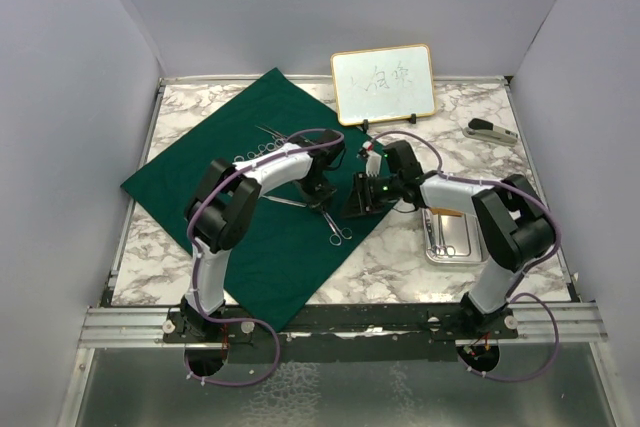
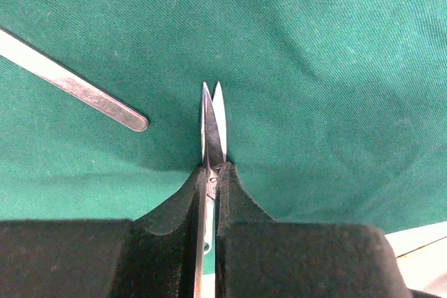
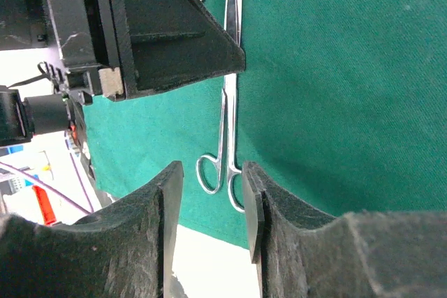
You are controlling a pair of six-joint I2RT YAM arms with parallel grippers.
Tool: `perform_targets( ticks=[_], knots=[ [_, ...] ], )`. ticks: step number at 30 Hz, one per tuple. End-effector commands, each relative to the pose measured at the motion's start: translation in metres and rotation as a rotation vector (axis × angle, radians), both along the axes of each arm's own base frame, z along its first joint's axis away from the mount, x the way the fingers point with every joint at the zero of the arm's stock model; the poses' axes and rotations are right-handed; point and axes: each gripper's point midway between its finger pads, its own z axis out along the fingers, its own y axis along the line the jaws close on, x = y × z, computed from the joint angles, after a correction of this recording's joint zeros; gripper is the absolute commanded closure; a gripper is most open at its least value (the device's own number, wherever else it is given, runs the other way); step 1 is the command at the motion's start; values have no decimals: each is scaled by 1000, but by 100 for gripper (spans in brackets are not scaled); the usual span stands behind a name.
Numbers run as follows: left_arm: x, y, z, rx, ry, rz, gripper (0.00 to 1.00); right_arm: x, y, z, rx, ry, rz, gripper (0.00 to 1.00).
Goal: Prepare the surgical pack
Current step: Pick up the medical item from the surgical kit.
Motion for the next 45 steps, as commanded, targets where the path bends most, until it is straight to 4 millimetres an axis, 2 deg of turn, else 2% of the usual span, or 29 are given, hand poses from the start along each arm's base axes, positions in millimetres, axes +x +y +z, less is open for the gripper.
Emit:
perform_targets(
  ticks=[1, 5, 10, 16, 22, 30, 36, 40, 45],
  knots=[
    [-22, 32, -36, 143, 92, 25, 100, 1, 18, 9, 88, -2, 55, 59],
    [-15, 23, -27, 49, 0, 4, 100, 2, 20, 7, 87, 10, 68, 57],
    [-11, 22, -21, 20, -57, -34, 100, 8, 14, 0, 22, 4, 41, 55],
    [-14, 24, -26, -7, -68, -40, 100, 1, 3, -11, 7, 60, 27, 54],
    [-17, 26, -29, -25, -67, -33, 100, -20, 0, -17, 38, 123, 78, 56],
    [-18, 29, -30, -42, -76, -25, 100, -23, -14, -29, -20, 153, 14, 57],
    [-21, 29, -31, -56, -74, -18, 100, -38, -8, -29, 60, 207, 55, 59],
    [-20, 28, -30, -65, -79, -16, 100, -39, 0, -23, 128, 228, 64, 63],
    [-20, 26, -27, -78, -83, -18, 100, -31, 6, -14, 178, 209, 48, 68]
  ],
)
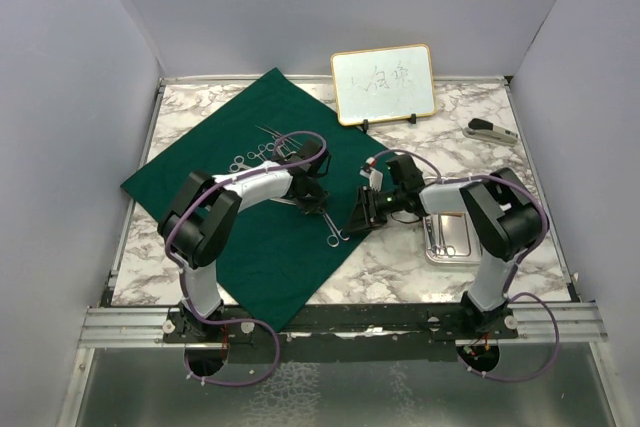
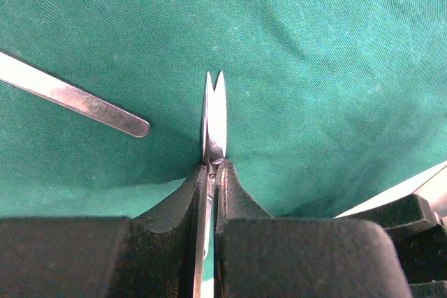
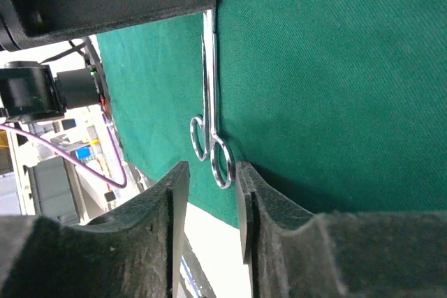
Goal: Prepare the surgical pack
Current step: Pick up the medical item from the surgical kit.
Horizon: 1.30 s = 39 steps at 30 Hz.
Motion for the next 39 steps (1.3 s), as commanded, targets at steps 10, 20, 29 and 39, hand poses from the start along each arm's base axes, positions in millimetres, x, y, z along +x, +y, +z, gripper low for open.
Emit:
perform_targets(
  ticks=[10, 20, 29, 39],
  knots=[
    [-18, 21, -21, 70, 60, 9, 100, 0, 23, 16, 177, 35, -20, 79],
    [20, 16, 81, 23, -230, -77, 81, 5, 8, 32, 41, -103, -65, 99],
    [44, 29, 245, -108, -787, -313, 51, -4, -73, 79, -387, -219, -262, 99],
    [32, 39, 272, -104, -913, -439, 51, -72, -217, 114, -1031, -25, -699, 99]
  ],
)
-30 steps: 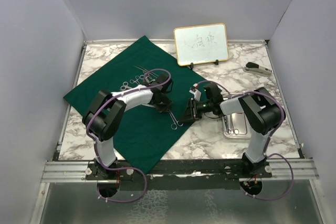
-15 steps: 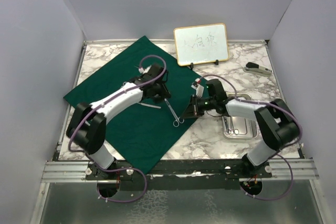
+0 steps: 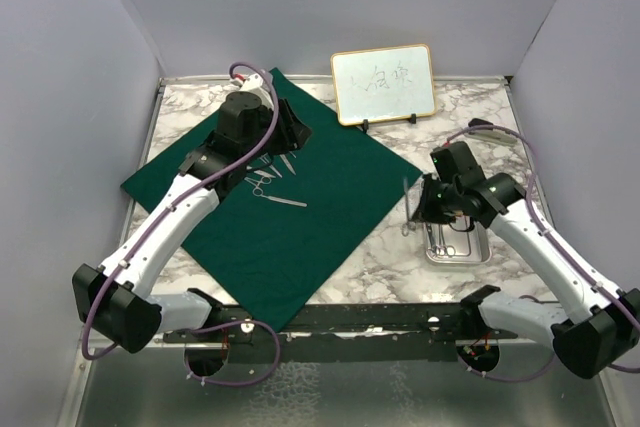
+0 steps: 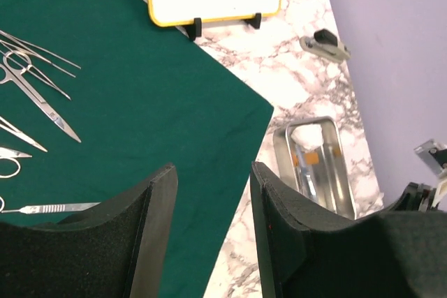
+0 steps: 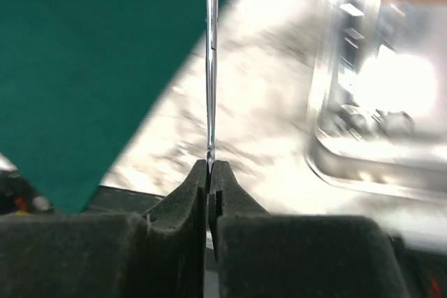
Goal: Prepare the surgical pack
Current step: Pick up the medical item from the surgical kit, then place the medical item in the container.
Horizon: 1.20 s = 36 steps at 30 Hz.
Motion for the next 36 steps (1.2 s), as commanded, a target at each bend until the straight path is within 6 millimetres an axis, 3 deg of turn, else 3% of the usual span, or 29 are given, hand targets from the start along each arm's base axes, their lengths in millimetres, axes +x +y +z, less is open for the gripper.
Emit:
perform_targets(
  ticks=[1, 6, 10, 14, 20, 24, 30, 36],
  knots=[
    [-10, -7, -7, 60, -35, -112, 51, -56, -97, -12, -417, 203, -305, 99],
    [-12, -5, -21, 112, -35, -142, 51, -42, -112, -3, -522, 151, -317, 99],
    [-18, -2, -26, 166, -64, -126, 51, -28, -103, -20, -540, 179, -285, 99],
    [-27, 0, -20, 219, -106, -116, 52, -2, -95, -25, -547, 148, -256, 99],
    [-35, 1, -13, 239, -143, -118, 50, 14, -89, -54, -477, 192, -184, 99],
    [-37, 2, -10, 250, -156, -116, 50, 23, -89, -62, -462, 198, -142, 99],
    [-38, 5, -9, 258, -165, -106, 50, 20, -81, -81, -361, 244, -86, 98],
    [-36, 9, -9, 269, -169, -89, 50, 6, -82, -80, -337, 266, -135, 95]
  ],
)
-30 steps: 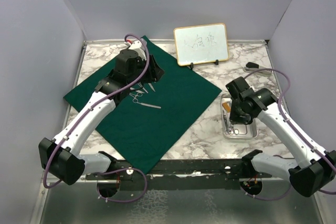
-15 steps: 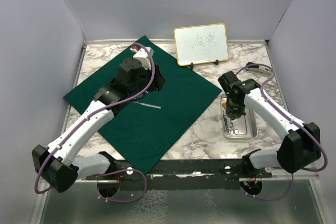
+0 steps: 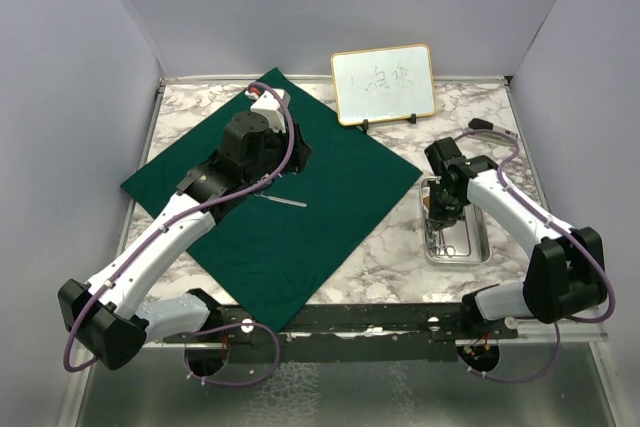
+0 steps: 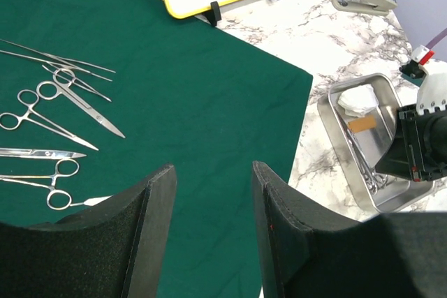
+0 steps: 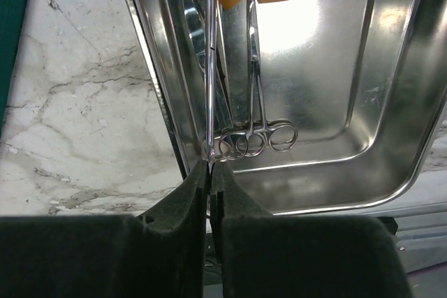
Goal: Prepare the surgical pack
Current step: Place the medical item in the container, then pick up the medical item from the surgical kit.
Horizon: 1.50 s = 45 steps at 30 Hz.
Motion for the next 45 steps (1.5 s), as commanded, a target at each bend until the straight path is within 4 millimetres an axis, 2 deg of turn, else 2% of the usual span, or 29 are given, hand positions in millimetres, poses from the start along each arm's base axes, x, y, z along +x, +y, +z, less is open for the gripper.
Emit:
perform_targets(
  ticks=[1, 4, 7, 9, 11, 12, 14, 16, 18, 20, 22, 23, 25, 27, 31, 36, 40, 45],
  knots=[
    [-1, 7, 5, 14, -31, 21, 50, -5, 8, 1, 67, -22, -15, 94],
    [-1, 7, 5, 13, -32, 19, 50, -13, 6, -7, 57, 16, -38, 92],
    [-1, 8, 5, 18, -33, 24, 50, -21, -15, -9, -69, 66, -144, 90],
    [1, 9, 3, 22, -33, 28, 50, -17, -24, -5, -128, 54, -191, 80],
    [1, 9, 2, 21, -30, 22, 50, -14, -20, -5, -112, 52, -184, 63],
    [2, 9, 2, 19, -31, 19, 50, -14, -21, -4, -116, 57, -193, 61],
    [4, 13, 1, 16, -32, 24, 49, -11, -21, 5, -112, 26, -197, 59],
    [10, 19, -2, 16, -30, 41, 45, 0, -25, 22, -118, -56, -191, 58],
    [15, 23, -8, 13, -14, 48, 45, 12, -31, 42, -139, -133, -178, 57],
    [24, 30, -15, 2, 6, 68, 45, 33, -12, 64, -36, -230, -107, 57],
    [33, 40, -25, -4, 31, 95, 43, 52, 29, 84, 183, -357, 39, 56],
    [37, 45, -32, -5, 49, 108, 41, 58, 52, 96, 302, -421, 109, 42],
    [47, 60, -50, 4, 103, 171, 39, 62, 84, 114, 482, -506, 214, 40],
    [53, 74, -68, 24, 166, 235, 39, 63, 104, 123, 593, -555, 294, 40],
    [67, 99, -102, 120, 308, 401, 43, 75, 117, 120, 623, -590, 397, 39],
    [97, 99, -143, 190, 502, 534, 51, 89, 123, 111, 611, -607, 467, 40],
    [130, 97, -183, 246, 635, 673, 54, 88, 131, 109, 656, -621, 508, 40],
    [184, 97, -188, 237, 632, 813, 55, 81, 133, 97, 670, -610, 532, 41]
  ],
)
